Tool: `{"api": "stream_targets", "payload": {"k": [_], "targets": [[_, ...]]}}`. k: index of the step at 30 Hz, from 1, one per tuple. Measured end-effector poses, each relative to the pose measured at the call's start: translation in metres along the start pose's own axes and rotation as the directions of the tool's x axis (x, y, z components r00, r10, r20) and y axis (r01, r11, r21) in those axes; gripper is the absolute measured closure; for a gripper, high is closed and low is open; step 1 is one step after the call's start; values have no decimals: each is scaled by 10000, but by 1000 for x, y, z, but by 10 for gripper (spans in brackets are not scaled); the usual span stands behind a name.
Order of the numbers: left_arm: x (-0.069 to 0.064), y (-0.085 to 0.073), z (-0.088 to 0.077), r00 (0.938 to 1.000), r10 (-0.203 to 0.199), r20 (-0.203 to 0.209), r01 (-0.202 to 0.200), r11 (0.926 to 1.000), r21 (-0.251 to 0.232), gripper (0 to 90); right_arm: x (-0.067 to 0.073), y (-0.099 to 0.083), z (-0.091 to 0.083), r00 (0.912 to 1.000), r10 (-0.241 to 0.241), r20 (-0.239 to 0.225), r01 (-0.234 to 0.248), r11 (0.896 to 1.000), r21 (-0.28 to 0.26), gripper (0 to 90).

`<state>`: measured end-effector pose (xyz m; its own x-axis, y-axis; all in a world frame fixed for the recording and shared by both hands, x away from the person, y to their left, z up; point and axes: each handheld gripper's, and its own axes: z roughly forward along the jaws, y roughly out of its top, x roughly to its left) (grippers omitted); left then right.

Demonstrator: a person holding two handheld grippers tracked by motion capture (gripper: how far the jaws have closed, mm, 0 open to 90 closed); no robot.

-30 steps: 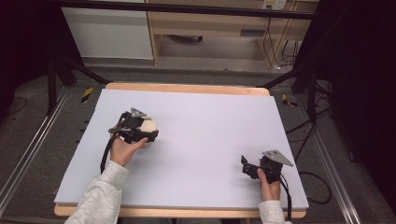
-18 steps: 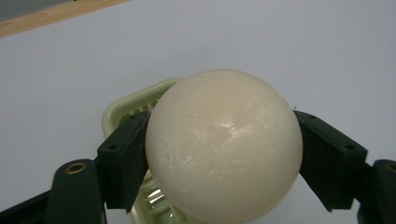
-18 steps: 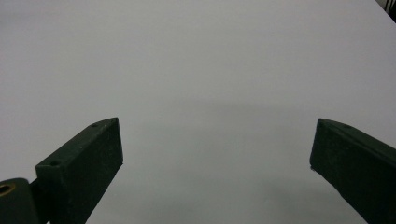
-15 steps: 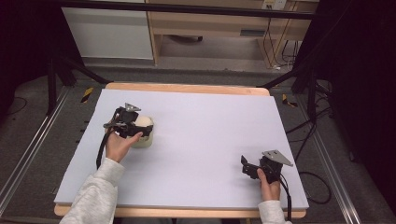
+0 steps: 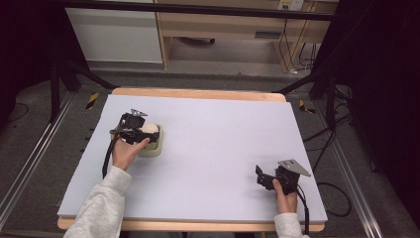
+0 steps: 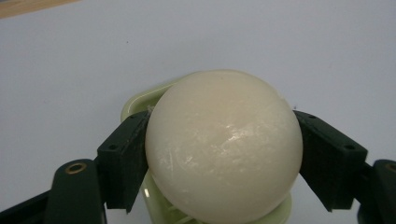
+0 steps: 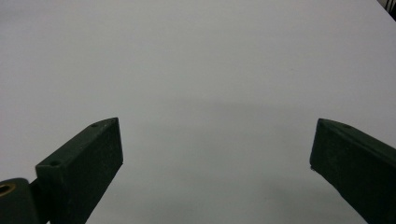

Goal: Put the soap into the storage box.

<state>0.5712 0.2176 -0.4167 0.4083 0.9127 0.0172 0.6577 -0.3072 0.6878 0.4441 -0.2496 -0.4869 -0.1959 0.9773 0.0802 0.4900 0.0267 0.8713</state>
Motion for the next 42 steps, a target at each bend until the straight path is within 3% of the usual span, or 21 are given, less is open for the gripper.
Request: {"api": "stream_targets", "payload": {"k": [24, 34, 42], "targets": [[2, -11, 19, 9998, -150, -128, 155, 9991, 386, 241, 0, 0, 0, 10000, -19, -12, 19, 10000, -9, 30], [3, -15, 23, 9996, -262, -119, 266, 9990, 367, 240, 1, 0, 0, 10000, -22, -11, 22, 10000, 3, 30], [2, -18, 24, 9997, -121, -215, 126, 9997, 231, 239, 1, 0, 0, 10000, -72, -8, 72, 10000, 20, 30]]}}
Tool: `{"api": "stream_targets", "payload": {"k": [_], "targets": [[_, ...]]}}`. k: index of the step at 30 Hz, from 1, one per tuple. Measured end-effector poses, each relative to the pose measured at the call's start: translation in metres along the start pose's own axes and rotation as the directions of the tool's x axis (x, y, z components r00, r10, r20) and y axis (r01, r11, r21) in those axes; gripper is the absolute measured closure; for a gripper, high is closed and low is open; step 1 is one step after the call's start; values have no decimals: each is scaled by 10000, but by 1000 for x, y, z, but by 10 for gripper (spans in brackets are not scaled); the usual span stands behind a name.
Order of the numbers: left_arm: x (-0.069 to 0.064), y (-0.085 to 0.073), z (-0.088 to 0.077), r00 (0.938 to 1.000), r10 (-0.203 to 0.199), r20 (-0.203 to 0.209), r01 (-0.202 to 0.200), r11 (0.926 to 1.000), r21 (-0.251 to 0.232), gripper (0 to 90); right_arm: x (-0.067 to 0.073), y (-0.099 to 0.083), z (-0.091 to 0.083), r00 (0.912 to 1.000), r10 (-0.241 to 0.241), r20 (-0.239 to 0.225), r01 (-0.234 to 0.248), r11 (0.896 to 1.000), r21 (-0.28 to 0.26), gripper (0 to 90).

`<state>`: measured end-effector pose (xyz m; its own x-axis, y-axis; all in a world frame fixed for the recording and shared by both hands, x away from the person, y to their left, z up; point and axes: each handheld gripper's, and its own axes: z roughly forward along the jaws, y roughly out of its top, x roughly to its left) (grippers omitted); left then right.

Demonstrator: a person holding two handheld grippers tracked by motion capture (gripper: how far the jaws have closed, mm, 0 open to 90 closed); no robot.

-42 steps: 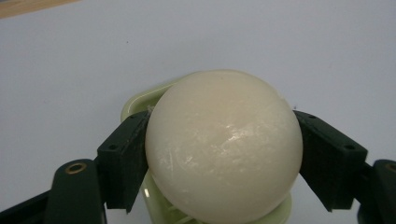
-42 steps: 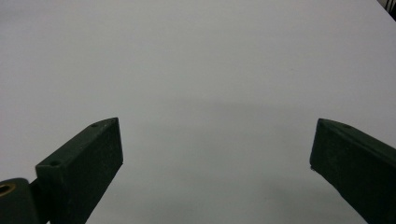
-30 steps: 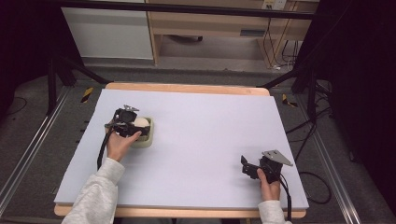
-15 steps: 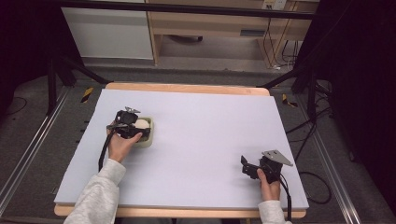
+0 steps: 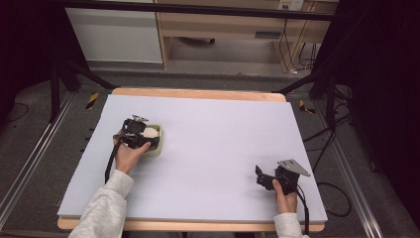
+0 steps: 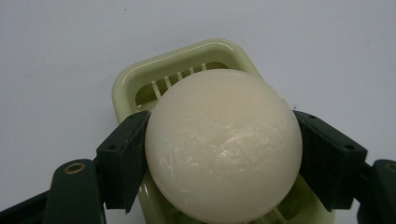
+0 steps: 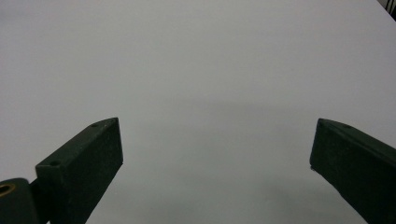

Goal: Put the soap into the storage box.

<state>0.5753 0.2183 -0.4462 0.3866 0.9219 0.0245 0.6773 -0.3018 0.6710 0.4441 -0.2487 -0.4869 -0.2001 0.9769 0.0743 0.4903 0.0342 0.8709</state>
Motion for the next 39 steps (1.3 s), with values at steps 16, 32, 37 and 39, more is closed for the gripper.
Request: {"api": "stream_targets", "payload": {"k": [16, 32, 37, 39], "targets": [[-2, -2, -16, 9997, 194, 131, -189, 9989, -437, 172, 0, 0, 0, 10000, -7, 7, 7, 10000, 6, 30], [-9, -29, -44, 9983, 332, 487, -267, 9913, -1286, 166, 0, 0, 0, 10000, -6, 24, 6, 10000, 14, 30], [-10, -38, -55, 9977, 417, 526, -329, 9868, -1585, 177, 0, 0, 0, 10000, -13, 41, 13, 10000, 7, 30], [-11, -42, -59, 9980, 312, 554, -211, 9846, -1738, 179, 0, 0, 0, 10000, -20, 54, 20, 10000, 0, 30]]}}
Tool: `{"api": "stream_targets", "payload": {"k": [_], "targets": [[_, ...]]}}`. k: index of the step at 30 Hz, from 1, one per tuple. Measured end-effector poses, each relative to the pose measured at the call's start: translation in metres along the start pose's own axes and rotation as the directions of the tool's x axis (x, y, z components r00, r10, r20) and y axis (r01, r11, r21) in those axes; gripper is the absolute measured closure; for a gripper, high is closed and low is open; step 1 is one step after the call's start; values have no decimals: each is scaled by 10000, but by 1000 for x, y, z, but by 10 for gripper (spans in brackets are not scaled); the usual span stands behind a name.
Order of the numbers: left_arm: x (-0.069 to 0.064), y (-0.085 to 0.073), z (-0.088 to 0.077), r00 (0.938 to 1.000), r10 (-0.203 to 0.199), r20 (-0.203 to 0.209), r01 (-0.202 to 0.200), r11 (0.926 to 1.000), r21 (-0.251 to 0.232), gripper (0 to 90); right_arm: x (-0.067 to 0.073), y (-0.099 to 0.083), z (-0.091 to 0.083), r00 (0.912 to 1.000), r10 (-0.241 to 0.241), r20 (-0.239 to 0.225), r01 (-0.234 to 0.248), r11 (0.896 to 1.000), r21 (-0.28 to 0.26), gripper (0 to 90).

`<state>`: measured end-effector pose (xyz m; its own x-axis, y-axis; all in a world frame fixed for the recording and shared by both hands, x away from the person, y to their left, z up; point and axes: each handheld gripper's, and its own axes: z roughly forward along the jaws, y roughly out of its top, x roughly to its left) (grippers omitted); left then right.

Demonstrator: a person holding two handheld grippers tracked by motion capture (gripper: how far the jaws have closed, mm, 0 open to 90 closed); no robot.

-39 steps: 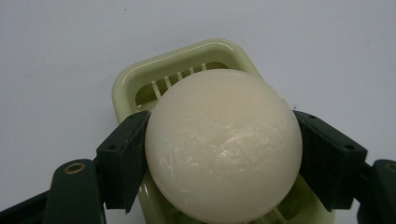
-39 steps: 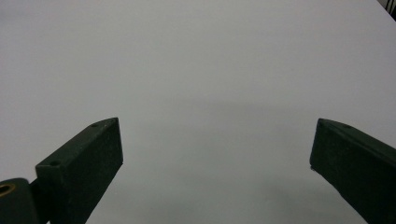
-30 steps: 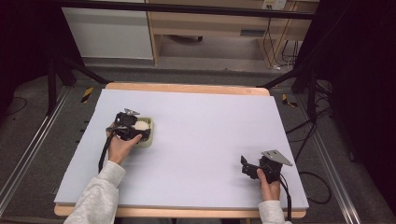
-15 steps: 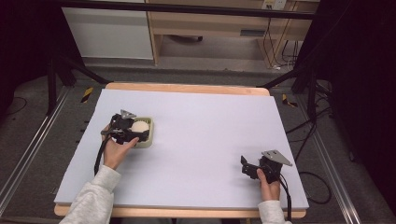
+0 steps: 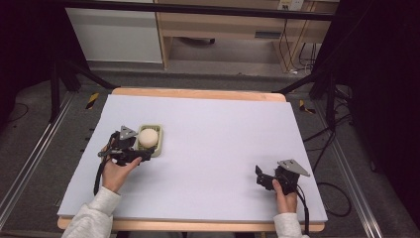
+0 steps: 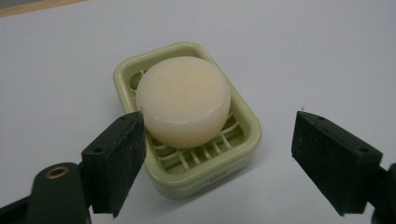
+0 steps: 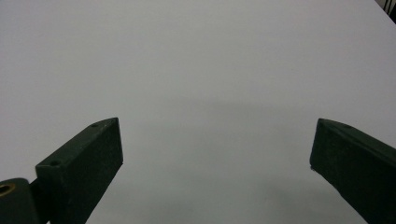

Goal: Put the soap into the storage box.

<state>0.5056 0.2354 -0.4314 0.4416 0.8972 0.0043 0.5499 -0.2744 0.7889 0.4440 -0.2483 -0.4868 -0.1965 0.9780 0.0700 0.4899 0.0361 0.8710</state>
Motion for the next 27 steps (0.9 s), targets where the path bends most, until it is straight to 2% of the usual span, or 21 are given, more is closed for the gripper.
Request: {"api": "stream_targets", "payload": {"k": [2, 7, 12, 17, 20, 27], "targets": [[0, -4, -5, 10000, 28, -38, -28, 9999, -117, 182, 0, 0, 0, 10000, 7, -14, -7, 10000, 5, 30], [5, -19, -17, 9997, -229, -102, 224, 9986, -485, 184, 0, 0, 0, 10000, 8, 1, -8, 10000, -27, 30], [9, -38, -26, 9995, -227, -238, 210, 9973, -704, 184, 0, 0, -1, 10000, 34, 0, -34, 10000, -48, 30], [14, -58, -30, 9990, -292, -343, 274, 9982, -528, 180, -1, 0, -1, 10000, 61, -27, -61, 10000, -75, 30], [16, -67, -33, 9981, -469, -402, 448, 9977, -500, 178, -1, 0, -1, 10000, 34, -14, -34, 9999, -95, 30], [26, -80, -38, 9943, -698, -806, 676, 9973, -291, 182, -1, 0, -1, 10000, 60, -21, -60, 9999, -111, 30]]}}
